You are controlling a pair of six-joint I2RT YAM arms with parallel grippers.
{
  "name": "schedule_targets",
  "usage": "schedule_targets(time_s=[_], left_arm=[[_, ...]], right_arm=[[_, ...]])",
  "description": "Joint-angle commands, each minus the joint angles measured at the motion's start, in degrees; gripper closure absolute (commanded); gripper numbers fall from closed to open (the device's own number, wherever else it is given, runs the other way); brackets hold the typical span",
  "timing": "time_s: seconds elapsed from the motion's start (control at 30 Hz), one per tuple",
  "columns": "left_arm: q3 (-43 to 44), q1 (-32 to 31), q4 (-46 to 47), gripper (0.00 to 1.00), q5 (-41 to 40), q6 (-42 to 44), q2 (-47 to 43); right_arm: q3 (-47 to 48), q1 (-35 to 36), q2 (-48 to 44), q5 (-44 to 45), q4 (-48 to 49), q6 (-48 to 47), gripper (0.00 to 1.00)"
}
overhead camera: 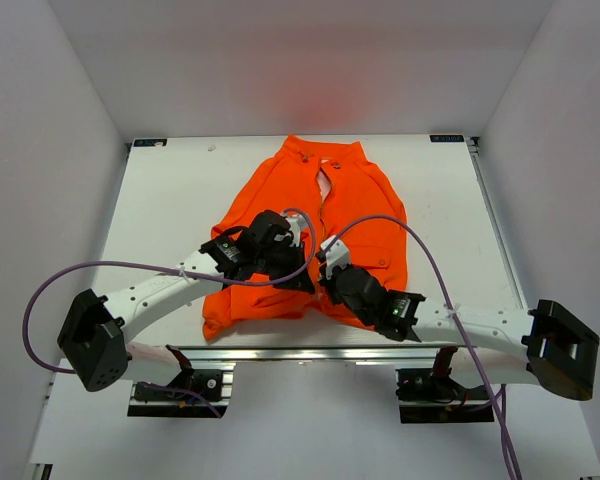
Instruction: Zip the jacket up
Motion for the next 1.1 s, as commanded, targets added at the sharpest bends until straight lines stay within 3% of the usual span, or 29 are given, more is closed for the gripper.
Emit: schedule_targets(time_s=[0.0, 0.3, 0.5, 0.6, 0.83, 0.97, 1.0, 1.07], left_arm=[[1.0, -0.6, -5.2, 1.0, 2.4, 0.8, -1.2], [-0.1, -0.5, -10.0, 1.0, 4.6, 0.2, -3.2], [-6.8, -0.6, -14.8, 1.0, 5.9, -2.4, -7.8], [-10.6, -0.5, -14.8, 1.0, 6.5, -4.2, -9.5], [-16.0, -0.6, -12.6, 1.0, 9.4, -6.3, -8.3], [-17.5, -0.6, -13.4, 1.0, 11.0, -7.1, -8.1], [-18.3, -0.6, -13.4, 1.0, 11.2, -7.4, -8.2], [-19.5, -0.6, -13.1, 1.0, 12.3, -9.0, -8.5]], right_arm=[[4.3, -2.0, 1.2, 5.3, -0.9, -0.3, 1.0], [9.8, -11.5, 3.5, -0.8, 0.5, -3.2, 1.0], [17.5, -23.8, 14.1, -9.9, 3.7, -8.0, 1.0], [24.9, -29.9, 24.7, -13.8, 3.8, -9.7, 1.0], [47.4, -38.8, 44.8, -17.5, 1.6, -12.9, 1.0], [66.2, -42.9, 58.5, -17.6, -2.9, -13.7, 1.0], [76.5, -44.5, 62.0, -17.6, -4.6, -13.5, 1.0], [87.3, -45.8, 72.2, -17.7, -9.1, -13.3, 1.0]])
